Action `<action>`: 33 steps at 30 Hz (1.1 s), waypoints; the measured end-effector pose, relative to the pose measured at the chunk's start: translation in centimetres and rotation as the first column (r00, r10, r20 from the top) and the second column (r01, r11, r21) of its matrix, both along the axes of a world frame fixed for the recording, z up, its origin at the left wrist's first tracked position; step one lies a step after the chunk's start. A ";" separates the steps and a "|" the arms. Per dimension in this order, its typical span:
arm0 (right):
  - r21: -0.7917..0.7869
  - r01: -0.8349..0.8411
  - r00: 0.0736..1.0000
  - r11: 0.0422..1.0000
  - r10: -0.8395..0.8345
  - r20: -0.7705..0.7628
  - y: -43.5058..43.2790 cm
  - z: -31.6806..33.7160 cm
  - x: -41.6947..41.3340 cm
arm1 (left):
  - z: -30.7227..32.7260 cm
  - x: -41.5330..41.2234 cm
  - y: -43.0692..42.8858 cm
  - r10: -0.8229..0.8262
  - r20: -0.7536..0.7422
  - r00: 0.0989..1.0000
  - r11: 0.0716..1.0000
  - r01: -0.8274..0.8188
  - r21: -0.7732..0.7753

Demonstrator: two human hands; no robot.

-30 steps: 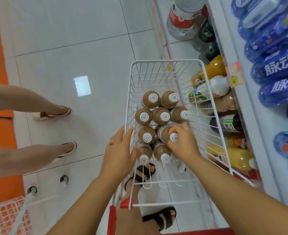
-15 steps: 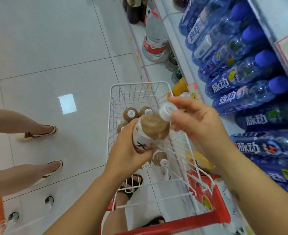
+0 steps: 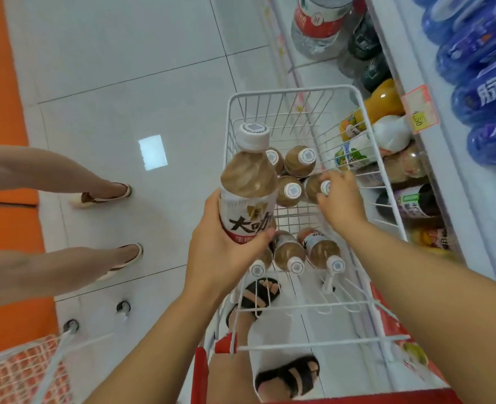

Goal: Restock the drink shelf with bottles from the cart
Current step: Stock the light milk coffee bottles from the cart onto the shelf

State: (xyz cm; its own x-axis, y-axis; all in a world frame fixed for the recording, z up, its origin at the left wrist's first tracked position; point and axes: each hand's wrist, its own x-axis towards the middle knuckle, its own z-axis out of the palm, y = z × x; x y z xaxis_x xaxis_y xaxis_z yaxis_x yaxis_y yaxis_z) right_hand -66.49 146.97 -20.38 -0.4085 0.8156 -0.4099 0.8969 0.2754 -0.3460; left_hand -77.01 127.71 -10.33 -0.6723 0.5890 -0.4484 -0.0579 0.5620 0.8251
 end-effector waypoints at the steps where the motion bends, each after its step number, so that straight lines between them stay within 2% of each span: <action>1: 0.008 0.006 1.000 1.000 -0.006 -0.008 0.0 -0.1 0.1 | 0.0 0.2 0.0 -0.002 0.002 1.000 1.000 0.002 0.003; 5: -0.044 0.036 0.996 0.998 -0.039 -0.076 -1.0 2.9 1.9 | 1.5 1.2 -0.1 -0.035 -0.007 0.999 0.999 0.035 0.007; 10: -0.094 0.060 0.953 0.994 -0.085 -0.291 -3.0 13.9 4.5 | 7.6 3.1 0.8 -0.090 -0.023 0.996 0.994 0.091 0.067; 16: 0.089 0.155 0.877 0.984 -0.096 -0.471 -4.0 31.6 7.9 | 18.7 5.9 4.1 -0.156 -0.132 0.979 0.946 0.186 0.266; 21: 0.324 0.272 0.763 0.906 0.002 -0.646 -4.6 46.6 11.8 | 30.4 8.4 7.5 -0.191 -0.233 0.954 0.810 0.287 0.511; 26: 0.507 0.414 0.699 0.756 0.093 -0.709 -6.3 58.2 17.3 | 41.0 12.0 9.8 -0.230 -0.369 0.900 0.565 0.432 0.702; 29: 0.642 0.502 0.691 0.579 0.178 -0.700 -8.0 63.0 20.7 | 46.0 15.0 10.8 -0.261 -0.470 0.843 0.431 0.537 0.725; 33: 0.716 0.598 0.677 0.359 0.252 -0.692 -10.2 66.7 25.4 | 50.1 19.8 11.8 -0.346 -0.517 0.783 0.267 0.610 0.746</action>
